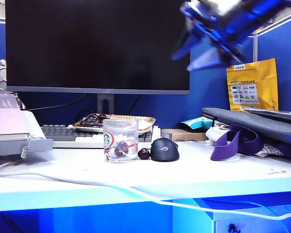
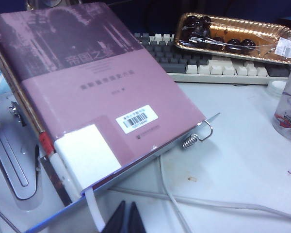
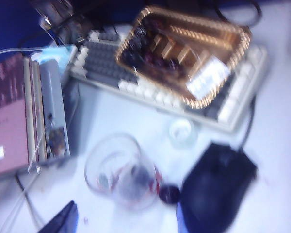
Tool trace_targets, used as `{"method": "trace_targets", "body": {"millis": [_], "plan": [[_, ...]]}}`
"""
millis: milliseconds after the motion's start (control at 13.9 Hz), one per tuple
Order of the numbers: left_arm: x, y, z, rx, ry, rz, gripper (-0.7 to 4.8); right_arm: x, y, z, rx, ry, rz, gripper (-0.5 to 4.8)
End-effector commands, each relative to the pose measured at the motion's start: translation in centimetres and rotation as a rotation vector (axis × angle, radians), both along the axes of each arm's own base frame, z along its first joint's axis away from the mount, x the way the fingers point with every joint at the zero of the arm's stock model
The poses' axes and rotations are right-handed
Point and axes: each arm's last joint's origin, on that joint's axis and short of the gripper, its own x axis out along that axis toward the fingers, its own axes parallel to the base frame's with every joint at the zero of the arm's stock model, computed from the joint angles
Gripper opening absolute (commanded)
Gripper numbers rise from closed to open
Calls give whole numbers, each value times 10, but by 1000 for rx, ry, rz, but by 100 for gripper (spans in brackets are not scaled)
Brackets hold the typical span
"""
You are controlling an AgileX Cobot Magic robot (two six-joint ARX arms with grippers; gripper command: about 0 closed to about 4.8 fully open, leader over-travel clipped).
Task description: Pick up the cherry on the right side of the glass and put it inside the glass.
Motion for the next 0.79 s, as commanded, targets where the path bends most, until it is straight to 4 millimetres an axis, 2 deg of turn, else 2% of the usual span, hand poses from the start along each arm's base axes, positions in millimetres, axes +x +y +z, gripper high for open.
{"method": "trace_targets", "body": {"millis": [72,361,505,794], "plan": [[0,0,-1,4,9,-3,-5,22,15,10,-53,-14,21,-2],[0,0,-1,4,9,-4,-5,61,33,-8,-144,237,31,-5],[0,0,-1,4,9,-4,-5,74,38,-24,-172,343,24,-5],[0,0,-1,4,9,-4,-5,86,45,-50,-108,467,53,-5]]}}
